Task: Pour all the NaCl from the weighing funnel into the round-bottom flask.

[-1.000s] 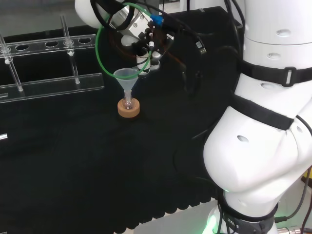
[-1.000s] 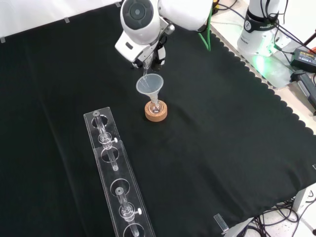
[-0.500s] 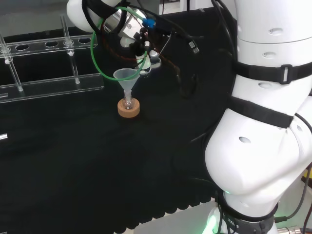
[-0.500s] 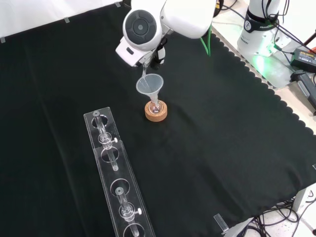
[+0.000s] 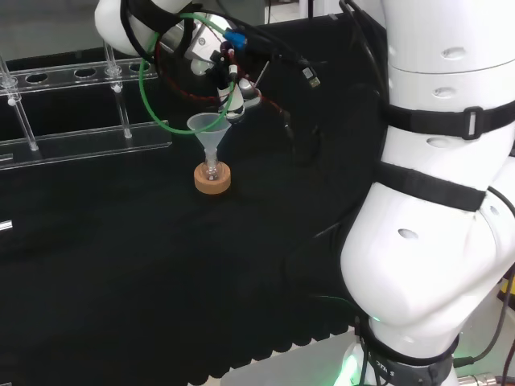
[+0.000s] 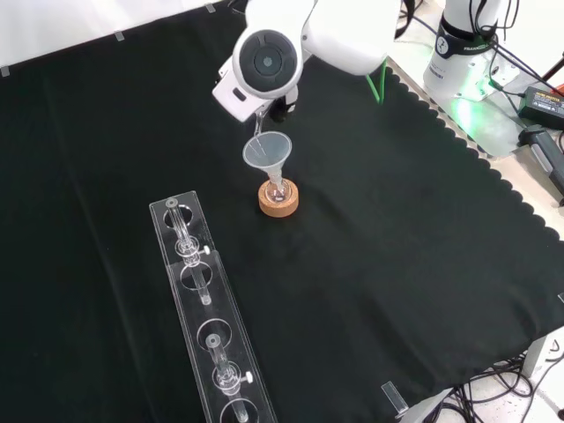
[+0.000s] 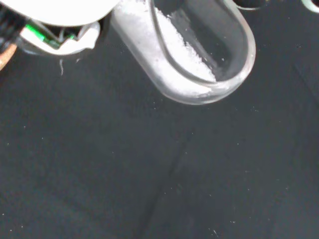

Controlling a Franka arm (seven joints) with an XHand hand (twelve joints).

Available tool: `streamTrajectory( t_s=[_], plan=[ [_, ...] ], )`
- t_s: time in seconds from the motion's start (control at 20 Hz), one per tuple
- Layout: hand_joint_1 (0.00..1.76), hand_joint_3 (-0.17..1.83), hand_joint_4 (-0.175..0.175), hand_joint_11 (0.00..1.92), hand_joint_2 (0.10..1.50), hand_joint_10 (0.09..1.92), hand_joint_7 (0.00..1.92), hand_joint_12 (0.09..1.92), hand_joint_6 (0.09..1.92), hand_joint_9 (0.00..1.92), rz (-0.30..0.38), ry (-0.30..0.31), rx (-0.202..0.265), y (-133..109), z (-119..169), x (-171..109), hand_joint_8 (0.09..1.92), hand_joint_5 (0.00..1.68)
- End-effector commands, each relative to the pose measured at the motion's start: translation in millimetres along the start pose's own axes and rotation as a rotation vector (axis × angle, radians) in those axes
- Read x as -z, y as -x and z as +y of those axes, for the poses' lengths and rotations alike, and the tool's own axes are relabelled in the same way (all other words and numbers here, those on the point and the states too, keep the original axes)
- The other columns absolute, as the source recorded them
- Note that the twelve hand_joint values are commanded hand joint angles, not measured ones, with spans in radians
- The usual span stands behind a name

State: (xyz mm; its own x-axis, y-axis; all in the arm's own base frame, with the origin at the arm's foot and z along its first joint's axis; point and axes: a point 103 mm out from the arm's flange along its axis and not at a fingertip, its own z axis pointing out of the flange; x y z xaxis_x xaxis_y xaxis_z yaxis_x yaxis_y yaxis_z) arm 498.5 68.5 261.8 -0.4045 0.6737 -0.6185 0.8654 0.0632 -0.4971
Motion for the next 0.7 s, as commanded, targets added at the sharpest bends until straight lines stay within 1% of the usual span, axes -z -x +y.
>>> streamTrajectory(
  t_s=[0.05,0.15,0.3,0.45,0.7],
  plan=[
    [1.24,0.84,-0.175,1.88,0.46,0.35,1.92,0.33,0.09,1.92,-0.037,-0.029,-0.021,-5,-2,6,0.21,1.66],
    [1.24,0.84,-0.175,1.88,0.46,0.35,1.92,0.33,0.09,1.92,-0.050,-0.043,-0.022,-8,-1,7,0.22,1.66],
    [1.24,0.84,-0.175,1.88,0.46,0.36,1.92,0.33,0.09,1.92,-0.081,-0.079,-0.025,-15,3,8,0.22,1.66],
    [1.24,0.84,-0.175,1.88,0.46,0.36,1.92,0.33,0.09,1.92,-0.088,-0.094,-0.024,-18,5,8,0.22,1.66],
    [1.24,0.84,-0.175,1.88,0.46,0.36,1.92,0.32,0.09,1.92,-0.115,-0.123,-0.042,-22,4,15,0.22,1.66]
  ],
)
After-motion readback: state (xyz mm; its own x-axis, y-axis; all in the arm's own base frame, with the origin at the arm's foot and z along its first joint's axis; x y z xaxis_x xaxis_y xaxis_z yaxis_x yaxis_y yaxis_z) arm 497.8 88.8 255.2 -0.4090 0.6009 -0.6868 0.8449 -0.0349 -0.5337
